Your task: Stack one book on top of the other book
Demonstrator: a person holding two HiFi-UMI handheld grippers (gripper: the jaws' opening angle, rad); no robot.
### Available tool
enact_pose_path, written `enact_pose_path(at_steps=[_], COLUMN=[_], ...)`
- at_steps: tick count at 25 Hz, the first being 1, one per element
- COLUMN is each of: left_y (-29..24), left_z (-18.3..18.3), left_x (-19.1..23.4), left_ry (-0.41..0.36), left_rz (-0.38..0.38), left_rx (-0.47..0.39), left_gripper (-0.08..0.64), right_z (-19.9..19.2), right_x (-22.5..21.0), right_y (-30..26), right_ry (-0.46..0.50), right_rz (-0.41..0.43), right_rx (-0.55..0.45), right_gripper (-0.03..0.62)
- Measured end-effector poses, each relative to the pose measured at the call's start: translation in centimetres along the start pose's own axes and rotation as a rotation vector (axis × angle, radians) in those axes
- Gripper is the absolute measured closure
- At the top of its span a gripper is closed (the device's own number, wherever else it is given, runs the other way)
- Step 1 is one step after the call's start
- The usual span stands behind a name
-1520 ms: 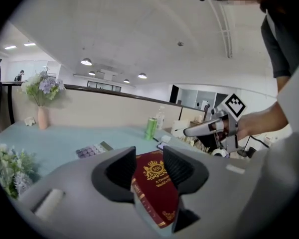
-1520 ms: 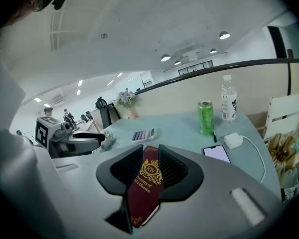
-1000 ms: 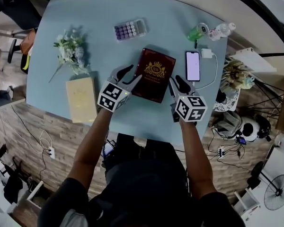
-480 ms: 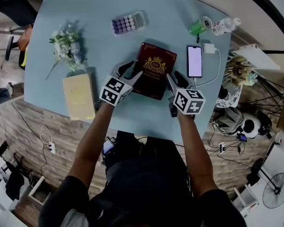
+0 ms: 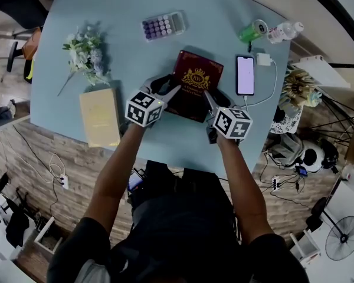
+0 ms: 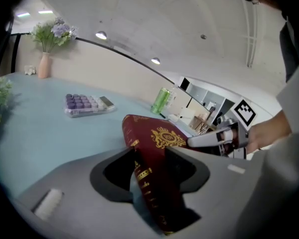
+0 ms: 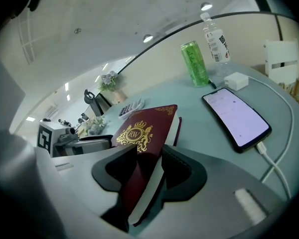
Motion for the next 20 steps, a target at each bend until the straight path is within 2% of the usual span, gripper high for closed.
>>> enact_pose_path(at_steps=[7, 20], left_y=[0.7, 6.6], left_z=[0.2, 2.0], left_x=[-0.4, 0.6], left_ry=[-0.022, -0.061], left_rz=[0.061, 0.164], left_rx=[-0.019, -0.118], left_gripper=[0.364, 0.362], right_z=[0.5, 1.9], right_x=[0.3, 5.7], right_y=[0.5, 0.8], right_ry=[-0.044, 0.016], right_rz=[-0.019, 0.019], right_rx=[-0.03, -0.074], right_gripper=[0.474, 0.492])
Point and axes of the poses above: the fingertips, and each gripper's own axes: y backward along the fingers, x to its left, z out of its top, the point moved 3 cm from there along y, backward along the fingers, and after that the axes turned 15 degrees about z, right-handed, at the moved point
